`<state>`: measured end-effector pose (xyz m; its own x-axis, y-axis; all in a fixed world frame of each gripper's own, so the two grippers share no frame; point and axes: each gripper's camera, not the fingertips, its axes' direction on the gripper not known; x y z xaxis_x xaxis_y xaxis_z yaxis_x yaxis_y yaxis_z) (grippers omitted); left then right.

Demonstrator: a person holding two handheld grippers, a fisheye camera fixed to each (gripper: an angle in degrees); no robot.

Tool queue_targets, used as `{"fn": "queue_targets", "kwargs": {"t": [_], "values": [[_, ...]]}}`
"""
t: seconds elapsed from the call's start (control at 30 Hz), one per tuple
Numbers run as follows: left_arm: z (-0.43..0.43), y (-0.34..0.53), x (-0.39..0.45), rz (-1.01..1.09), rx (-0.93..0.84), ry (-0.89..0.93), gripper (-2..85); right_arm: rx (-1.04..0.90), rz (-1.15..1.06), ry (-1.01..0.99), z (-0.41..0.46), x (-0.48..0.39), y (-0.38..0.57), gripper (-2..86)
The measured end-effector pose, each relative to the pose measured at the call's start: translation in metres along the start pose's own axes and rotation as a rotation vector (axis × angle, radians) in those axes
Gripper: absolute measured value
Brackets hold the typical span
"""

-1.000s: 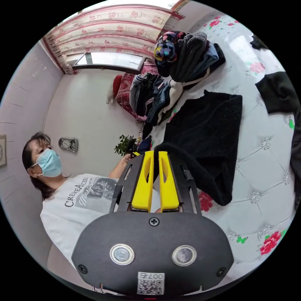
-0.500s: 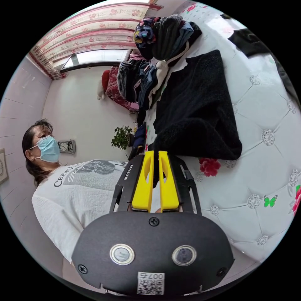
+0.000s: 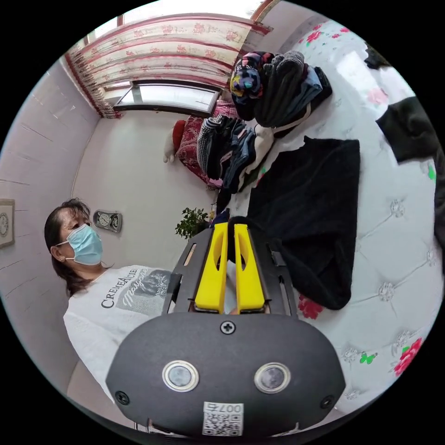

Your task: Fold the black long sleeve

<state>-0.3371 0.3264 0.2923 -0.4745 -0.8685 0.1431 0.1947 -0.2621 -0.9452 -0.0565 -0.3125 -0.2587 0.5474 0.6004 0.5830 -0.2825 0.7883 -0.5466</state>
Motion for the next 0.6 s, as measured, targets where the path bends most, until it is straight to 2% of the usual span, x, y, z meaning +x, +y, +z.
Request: {"fn": "queue_targets", "kwargs": {"t": [0.1, 0.2, 0.27, 0.37, 0.43, 0.53, 0.6], "values": [[-0.005, -0.073, -0.009, -0.022, 0.157, -0.120, 0.9, 0.122, -0.022, 0.047, 0.008, 0.017, -0.064, 0.8], [0.012, -0.113, -0.050, -0.143, 0.337, -0.271, 4.1, 0.241, 0.035, 0.297, 0.035, 0.055, -0.107, 2.1], [0.027, -0.117, -0.070, -0.188, 0.377, -0.312, 6.0, 0.293, 0.125, 0.394, 0.055, 0.097, -0.104, 3.3], [0.057, -0.098, -0.081, -0.160, 0.320, -0.395, 7.7, 0.325, 0.188, 0.370, 0.071, 0.140, -0.057, 4.9], [0.070, -0.069, -0.079, -0.137, 0.276, -0.512, 9.3, 0.349, 0.227, 0.419, 0.077, 0.156, -0.014, 5.9], [0.078, 0.010, -0.065, -0.107, 0.309, -0.701, 11.2, 0.383, 0.298, 0.507, 0.086, 0.174, 0.057, 7.2], [0.079, 0.042, -0.061, -0.103, 0.338, -0.753, 11.2, 0.394, 0.283, 0.565, 0.094, 0.175, 0.082, 7.8]]}}
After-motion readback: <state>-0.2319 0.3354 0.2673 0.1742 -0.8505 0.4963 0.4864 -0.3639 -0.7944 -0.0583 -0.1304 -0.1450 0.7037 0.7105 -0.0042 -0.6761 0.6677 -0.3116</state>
